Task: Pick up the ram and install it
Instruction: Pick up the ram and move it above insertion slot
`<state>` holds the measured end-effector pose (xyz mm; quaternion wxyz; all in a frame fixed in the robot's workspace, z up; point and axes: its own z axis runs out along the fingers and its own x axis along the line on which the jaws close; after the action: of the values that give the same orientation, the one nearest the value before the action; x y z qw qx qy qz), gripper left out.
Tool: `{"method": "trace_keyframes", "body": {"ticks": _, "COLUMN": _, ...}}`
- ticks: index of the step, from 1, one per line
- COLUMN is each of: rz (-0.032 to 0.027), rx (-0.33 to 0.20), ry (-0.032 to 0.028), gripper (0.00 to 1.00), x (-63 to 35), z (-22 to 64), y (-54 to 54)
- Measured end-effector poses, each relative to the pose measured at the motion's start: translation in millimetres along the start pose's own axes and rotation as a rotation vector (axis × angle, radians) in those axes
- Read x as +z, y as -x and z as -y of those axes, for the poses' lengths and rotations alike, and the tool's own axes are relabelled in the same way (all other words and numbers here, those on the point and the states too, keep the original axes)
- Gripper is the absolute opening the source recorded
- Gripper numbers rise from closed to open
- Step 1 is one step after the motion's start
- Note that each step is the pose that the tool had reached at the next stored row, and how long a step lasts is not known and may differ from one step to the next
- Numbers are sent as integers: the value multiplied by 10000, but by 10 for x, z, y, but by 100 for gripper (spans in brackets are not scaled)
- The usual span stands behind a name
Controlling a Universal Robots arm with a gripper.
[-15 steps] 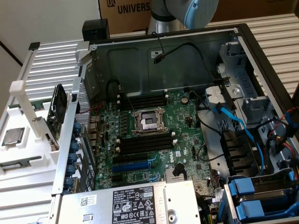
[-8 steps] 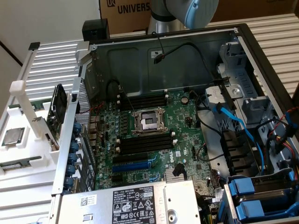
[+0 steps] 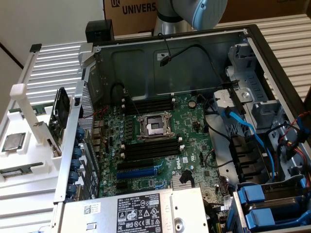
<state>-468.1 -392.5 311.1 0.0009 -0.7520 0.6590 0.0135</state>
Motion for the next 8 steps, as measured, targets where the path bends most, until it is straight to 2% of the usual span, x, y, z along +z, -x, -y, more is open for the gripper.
{"method": "trace_keyframes", "body": {"ticks": 8, "rz": 0, "rx": 4, "ry": 1, "gripper": 11, "x": 146, "z": -21, "y": 1}}
